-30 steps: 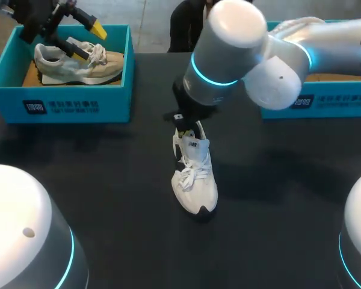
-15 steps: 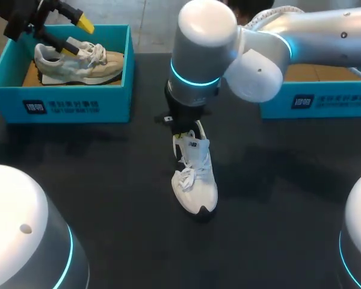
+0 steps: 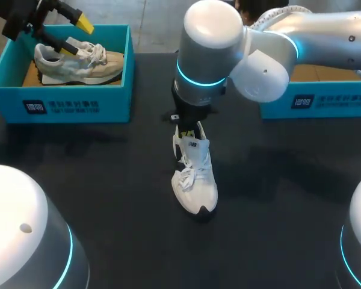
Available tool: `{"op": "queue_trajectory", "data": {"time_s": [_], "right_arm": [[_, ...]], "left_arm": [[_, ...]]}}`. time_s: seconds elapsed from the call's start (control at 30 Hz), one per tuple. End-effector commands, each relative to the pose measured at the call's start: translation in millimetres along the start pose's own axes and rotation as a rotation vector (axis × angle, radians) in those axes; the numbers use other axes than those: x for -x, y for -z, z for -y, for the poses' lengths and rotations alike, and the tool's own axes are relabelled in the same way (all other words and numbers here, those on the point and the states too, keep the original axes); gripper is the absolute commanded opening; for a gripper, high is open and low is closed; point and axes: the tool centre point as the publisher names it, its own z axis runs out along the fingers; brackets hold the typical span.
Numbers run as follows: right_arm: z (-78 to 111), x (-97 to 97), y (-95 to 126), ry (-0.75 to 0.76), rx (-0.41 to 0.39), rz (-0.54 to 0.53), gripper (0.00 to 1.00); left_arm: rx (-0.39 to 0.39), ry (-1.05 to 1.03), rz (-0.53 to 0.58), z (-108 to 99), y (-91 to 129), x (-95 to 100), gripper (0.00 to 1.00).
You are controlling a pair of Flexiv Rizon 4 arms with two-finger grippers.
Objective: Take the shoe out of the shoebox, open the shoe tongue, remove and reinsert the insole, then place the shoe into the shoebox
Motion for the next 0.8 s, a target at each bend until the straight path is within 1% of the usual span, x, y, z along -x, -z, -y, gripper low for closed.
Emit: {"op": "queue_trajectory", "data": {"time_s": [0.03, 0.2, 0.37, 0.57, 0.7, 0.8], "right_arm": [[0.9, 5.1, 0, -0.005, -0.017, 0.017, 0.00], [6.3, 11.1, -13, -0.021, -0.047, 0.025, 0.00], [8.9, 11.4, -18, -0.029, -0.075, 0.024, 0.00], [15.1, 11.4, -29, -0.039, -0.132, 0.039, 0.00], [18.8, 12.6, -37, -0.046, -0.143, 0.037, 0.00], [18.1, 12.4, -44, -0.043, -0.151, 0.033, 0.00]], "left_arm": [[0.013, 0.002, -0.013, 5, 1, 3.2, 1.00], [0.013, 0.002, -0.013, 5, 1, 3.2, 1.00], [0.013, 0.002, -0.013, 5, 1, 3.2, 1.00], [0.013, 0.002, -0.013, 5, 1, 3.2, 1.00], [0.013, 0.002, -0.013, 5, 1, 3.2, 1.00], [0.013, 0.002, -0.013, 5, 1, 3.2, 1.00]]}}
